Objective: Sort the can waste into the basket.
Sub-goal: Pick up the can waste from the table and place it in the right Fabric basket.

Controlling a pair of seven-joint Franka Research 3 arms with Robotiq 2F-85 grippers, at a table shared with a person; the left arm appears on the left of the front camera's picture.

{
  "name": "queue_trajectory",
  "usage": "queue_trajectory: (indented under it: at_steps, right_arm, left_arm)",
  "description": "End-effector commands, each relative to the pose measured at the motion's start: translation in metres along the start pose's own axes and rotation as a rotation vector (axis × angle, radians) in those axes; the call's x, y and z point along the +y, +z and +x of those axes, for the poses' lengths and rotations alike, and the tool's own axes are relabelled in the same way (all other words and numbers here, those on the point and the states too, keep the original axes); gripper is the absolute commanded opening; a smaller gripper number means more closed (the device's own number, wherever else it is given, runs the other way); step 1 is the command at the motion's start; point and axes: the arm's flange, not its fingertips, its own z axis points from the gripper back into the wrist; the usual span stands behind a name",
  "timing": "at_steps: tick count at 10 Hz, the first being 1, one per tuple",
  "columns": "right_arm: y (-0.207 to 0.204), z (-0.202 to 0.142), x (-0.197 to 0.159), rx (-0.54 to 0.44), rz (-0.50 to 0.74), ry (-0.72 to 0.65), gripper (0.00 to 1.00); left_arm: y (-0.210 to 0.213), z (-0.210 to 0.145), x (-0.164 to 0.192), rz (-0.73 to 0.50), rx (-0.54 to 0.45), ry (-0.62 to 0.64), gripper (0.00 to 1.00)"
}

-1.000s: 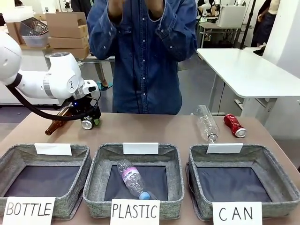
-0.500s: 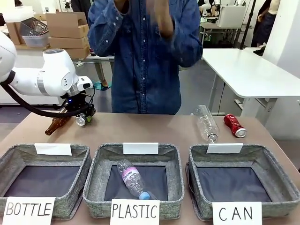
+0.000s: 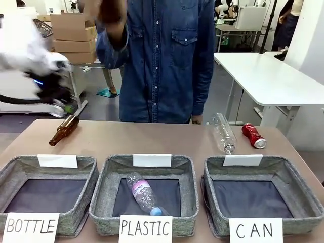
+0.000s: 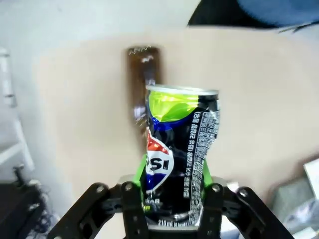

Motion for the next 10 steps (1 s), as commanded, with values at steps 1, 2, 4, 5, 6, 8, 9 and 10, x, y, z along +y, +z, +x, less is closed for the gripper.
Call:
queue_trajectory:
  at_steps: [1, 2, 4, 5, 6, 8, 9, 10]
  right_arm:
    - [0.000, 0.002, 0.002, -0.006, 0.024, 0.029, 1.00]
    - [0.000, 0.002, 0.002, -0.006, 0.024, 0.029, 1.00]
    - [0.000, 0.002, 0.002, -0.006, 0.024, 0.029, 1.00]
    - [0.000, 0.002, 0.002, -0.006, 0.024, 0.029, 1.00]
    - [0.000, 0.002, 0.002, -0.006, 0.024, 0.029, 1.00]
    - [0.000, 0.002, 0.002, -0.006, 0.024, 0.029, 1.00]
    - [0.000, 0.002, 0.002, -0.006, 0.024, 0.029, 1.00]
    - [0.000, 0.002, 0.002, -0.006, 0.024, 0.029, 1.00]
  left_arm:
    - [0.091, -0.065, 0.109, -0.143, -0.089, 0.073, 0.32]
    - [0.111, -0.099, 0.153, -0.315, -0.144, 0.069, 0.32]
    - [0.122, -0.159, 0.233, -0.589, -0.228, 0.081, 0.32]
    - [0.118, -0.188, 0.268, -0.700, -0.274, 0.102, 0.32]
    - [0.114, -0.213, 0.290, -0.778, -0.331, 0.111, 0.32]
    - [0.124, -0.230, 0.269, -0.664, -0.350, 0.120, 0.32]
    - [0.124, -0.230, 0.269, -0.664, -0.350, 0.120, 0.32]
    - [0.124, -0.230, 0.269, -0.664, -0.350, 0.120, 0.32]
